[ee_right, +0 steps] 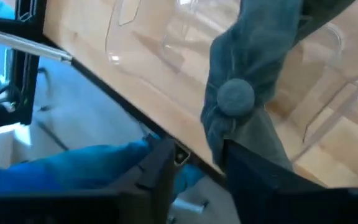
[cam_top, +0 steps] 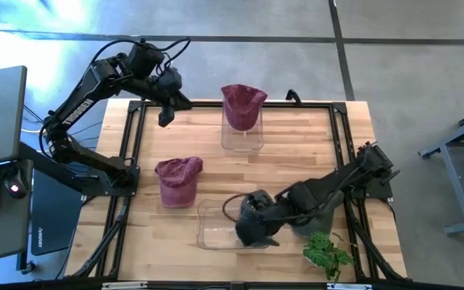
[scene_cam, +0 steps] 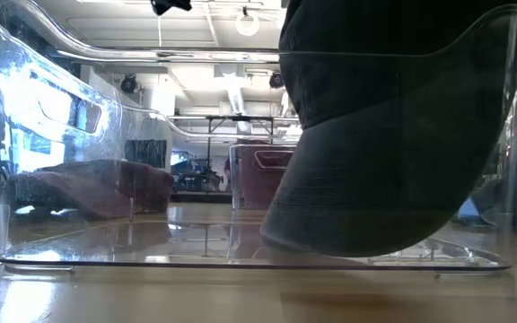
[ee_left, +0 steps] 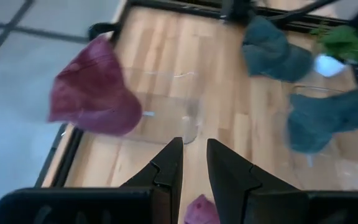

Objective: Pick & Place hat
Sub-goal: Put the left black cap into the bottom transparent bin

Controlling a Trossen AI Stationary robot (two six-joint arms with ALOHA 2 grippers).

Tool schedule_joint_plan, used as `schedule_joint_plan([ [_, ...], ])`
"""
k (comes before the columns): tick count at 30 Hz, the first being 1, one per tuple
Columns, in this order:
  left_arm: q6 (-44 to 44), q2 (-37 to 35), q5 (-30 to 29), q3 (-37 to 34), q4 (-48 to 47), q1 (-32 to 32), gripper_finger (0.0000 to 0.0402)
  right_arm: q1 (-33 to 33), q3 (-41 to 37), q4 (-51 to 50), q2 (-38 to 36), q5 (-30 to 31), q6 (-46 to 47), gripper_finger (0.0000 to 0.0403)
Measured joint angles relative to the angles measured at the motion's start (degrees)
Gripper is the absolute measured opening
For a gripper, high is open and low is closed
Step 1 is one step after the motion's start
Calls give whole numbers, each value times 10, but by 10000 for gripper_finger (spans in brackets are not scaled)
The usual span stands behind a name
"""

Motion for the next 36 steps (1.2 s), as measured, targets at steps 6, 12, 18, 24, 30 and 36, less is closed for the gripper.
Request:
schedule_joint_plan([
  [6,24,0,65,0,-14,-39,68,-22,0,58,-54,22,2,196],
  [12,-17,0,-61,-2,-59,-91,68,-88,1,131,-38,68,-82,164],
  [18,-69,-11,-169,-45,-84,-101,68,-154,0,116,39,-28,-124,46],
  [24,-101,-58,-167,-104,-85,-101,68,-155,0,-15,59,-120,-100,20],
  [30,-156,-103,-172,-154,-67,-101,68,-120,0,-174,55,-166,-102,5],
  [36,-189,-137,-173,-177,-45,-101,68,-123,0,-185,25,-115,-166,16],
])
